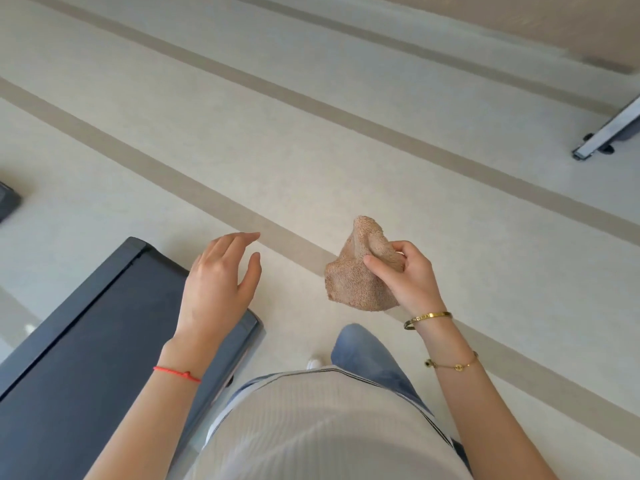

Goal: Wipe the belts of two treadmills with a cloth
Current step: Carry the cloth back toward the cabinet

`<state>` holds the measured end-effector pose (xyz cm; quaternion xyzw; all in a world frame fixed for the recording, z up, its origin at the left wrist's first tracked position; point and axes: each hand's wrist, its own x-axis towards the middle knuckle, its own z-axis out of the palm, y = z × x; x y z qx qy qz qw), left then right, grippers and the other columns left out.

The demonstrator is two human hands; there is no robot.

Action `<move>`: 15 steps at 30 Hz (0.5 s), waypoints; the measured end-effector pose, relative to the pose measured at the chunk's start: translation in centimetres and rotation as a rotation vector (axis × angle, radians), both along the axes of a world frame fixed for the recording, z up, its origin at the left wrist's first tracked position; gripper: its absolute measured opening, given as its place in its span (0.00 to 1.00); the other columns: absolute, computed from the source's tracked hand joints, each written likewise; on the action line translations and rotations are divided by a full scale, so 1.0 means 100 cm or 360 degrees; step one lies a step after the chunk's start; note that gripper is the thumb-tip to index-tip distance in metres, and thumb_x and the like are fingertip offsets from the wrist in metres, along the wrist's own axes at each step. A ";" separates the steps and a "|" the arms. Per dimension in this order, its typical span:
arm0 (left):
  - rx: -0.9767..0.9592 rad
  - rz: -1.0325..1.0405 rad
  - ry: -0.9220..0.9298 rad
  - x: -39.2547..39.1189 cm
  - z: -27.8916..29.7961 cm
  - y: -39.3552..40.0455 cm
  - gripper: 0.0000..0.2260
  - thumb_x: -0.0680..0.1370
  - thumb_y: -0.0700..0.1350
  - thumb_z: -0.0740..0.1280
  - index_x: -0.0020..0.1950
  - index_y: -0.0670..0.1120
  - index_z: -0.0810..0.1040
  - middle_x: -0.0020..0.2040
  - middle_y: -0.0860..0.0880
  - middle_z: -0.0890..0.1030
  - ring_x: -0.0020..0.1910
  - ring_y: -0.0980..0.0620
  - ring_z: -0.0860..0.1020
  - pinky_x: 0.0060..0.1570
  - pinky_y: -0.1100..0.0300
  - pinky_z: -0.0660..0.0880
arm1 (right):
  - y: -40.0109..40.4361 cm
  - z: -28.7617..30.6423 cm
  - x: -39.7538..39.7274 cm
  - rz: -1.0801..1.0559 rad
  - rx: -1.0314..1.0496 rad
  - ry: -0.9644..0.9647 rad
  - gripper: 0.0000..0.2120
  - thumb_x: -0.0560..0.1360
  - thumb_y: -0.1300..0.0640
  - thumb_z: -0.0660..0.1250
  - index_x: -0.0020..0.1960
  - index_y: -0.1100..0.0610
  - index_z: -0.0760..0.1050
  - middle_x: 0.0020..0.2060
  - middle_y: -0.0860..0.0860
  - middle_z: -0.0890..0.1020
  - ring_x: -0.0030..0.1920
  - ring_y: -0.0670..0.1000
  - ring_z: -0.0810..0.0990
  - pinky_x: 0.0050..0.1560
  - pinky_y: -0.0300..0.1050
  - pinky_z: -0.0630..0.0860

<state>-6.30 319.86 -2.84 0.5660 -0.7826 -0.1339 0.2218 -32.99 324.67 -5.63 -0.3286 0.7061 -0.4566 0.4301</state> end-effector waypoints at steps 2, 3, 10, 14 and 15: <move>0.0026 0.0047 0.0004 -0.009 -0.003 -0.032 0.13 0.81 0.42 0.64 0.65 0.45 0.78 0.60 0.48 0.80 0.58 0.46 0.77 0.48 0.51 0.76 | -0.036 -0.003 -0.008 0.0033 0.0008 -0.0011 0.14 0.71 0.56 0.77 0.53 0.57 0.77 0.45 0.49 0.84 0.45 0.45 0.83 0.46 0.38 0.78; 0.0040 0.0068 0.0009 -0.014 -0.005 -0.048 0.13 0.81 0.43 0.64 0.65 0.45 0.78 0.60 0.48 0.80 0.59 0.47 0.77 0.49 0.51 0.76 | -0.055 -0.006 -0.014 0.0051 0.0009 -0.0020 0.14 0.71 0.56 0.77 0.53 0.57 0.77 0.45 0.48 0.84 0.44 0.44 0.82 0.44 0.35 0.77; 0.0057 0.0191 0.0046 -0.070 -0.020 -0.180 0.13 0.82 0.44 0.63 0.65 0.45 0.77 0.60 0.49 0.80 0.60 0.48 0.77 0.49 0.51 0.78 | -0.213 -0.018 -0.068 0.0181 -0.0011 -0.0057 0.14 0.70 0.55 0.77 0.51 0.54 0.77 0.45 0.48 0.84 0.43 0.41 0.83 0.38 0.31 0.75; 0.0051 0.0319 0.0061 -0.110 -0.010 -0.260 0.13 0.82 0.45 0.63 0.65 0.46 0.77 0.60 0.49 0.80 0.60 0.48 0.77 0.48 0.52 0.77 | -0.311 -0.005 -0.107 0.0283 -0.0032 -0.0067 0.14 0.70 0.54 0.77 0.52 0.53 0.77 0.44 0.47 0.85 0.44 0.42 0.84 0.40 0.32 0.75; 0.0037 0.0346 0.0064 -0.118 -0.007 -0.277 0.13 0.82 0.45 0.63 0.65 0.47 0.77 0.60 0.50 0.80 0.60 0.48 0.77 0.48 0.52 0.77 | -0.335 -0.002 -0.115 0.0312 -0.0044 -0.0069 0.14 0.70 0.54 0.77 0.51 0.54 0.77 0.44 0.47 0.85 0.43 0.42 0.84 0.40 0.32 0.76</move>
